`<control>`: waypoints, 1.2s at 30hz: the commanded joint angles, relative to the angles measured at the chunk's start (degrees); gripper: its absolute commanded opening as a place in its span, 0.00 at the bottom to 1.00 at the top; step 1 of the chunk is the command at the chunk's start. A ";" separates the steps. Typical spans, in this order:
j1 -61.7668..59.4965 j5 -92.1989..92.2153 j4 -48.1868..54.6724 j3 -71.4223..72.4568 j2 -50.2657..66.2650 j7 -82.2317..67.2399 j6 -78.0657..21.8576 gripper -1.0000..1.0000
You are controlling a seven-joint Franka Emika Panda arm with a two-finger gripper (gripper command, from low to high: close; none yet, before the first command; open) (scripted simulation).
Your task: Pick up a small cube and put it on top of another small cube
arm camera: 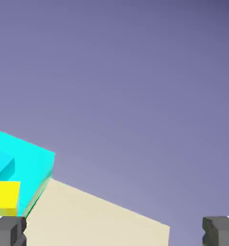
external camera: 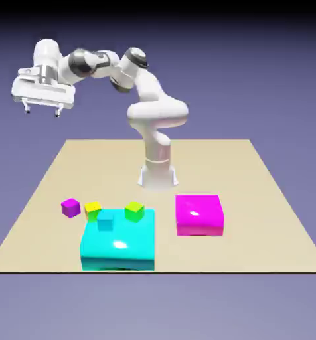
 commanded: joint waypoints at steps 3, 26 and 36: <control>1.12 -3.19 1.95 -6.23 -3.92 -5.04 -4.21 0.50; 6.70 -19.75 9.94 -36.62 -22.17 -27.06 -20.36 0.00; 11.61 1.45 -4.45 -24.18 -4.60 -25.04 -1.34 0.00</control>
